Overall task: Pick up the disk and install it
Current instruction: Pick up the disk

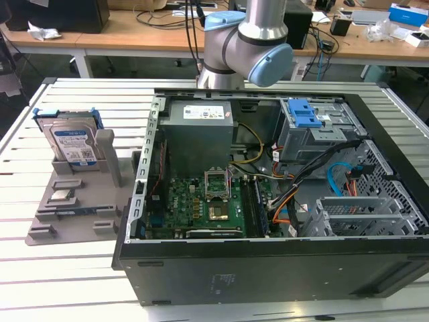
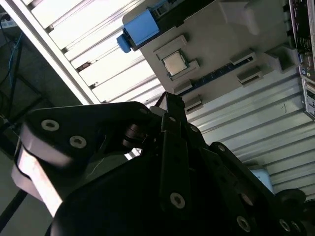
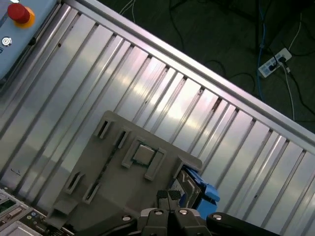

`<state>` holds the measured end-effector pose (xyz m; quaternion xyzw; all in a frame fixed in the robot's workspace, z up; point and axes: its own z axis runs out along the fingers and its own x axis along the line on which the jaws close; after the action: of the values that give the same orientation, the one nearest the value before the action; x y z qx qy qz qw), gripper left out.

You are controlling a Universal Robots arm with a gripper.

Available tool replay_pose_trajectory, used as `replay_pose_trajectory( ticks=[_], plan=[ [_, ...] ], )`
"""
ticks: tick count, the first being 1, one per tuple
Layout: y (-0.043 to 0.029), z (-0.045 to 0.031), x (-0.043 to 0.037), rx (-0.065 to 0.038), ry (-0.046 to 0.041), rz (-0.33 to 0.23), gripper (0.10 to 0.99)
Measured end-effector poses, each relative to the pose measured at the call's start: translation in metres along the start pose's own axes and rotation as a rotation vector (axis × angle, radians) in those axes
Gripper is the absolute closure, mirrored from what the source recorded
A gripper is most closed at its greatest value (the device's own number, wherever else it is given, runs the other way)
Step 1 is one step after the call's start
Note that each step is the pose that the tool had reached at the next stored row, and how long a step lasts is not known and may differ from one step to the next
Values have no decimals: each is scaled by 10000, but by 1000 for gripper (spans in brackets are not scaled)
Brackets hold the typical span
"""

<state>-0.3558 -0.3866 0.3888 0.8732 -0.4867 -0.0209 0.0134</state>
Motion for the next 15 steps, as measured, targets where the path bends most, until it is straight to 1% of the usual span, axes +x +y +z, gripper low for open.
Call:
replay_pose_trajectory(
  ticks=[10,15],
  plan=[
    [0,0,0,-16,29,-659,980],
    [0,0,0,-17,31,-682,980]
  ],
)
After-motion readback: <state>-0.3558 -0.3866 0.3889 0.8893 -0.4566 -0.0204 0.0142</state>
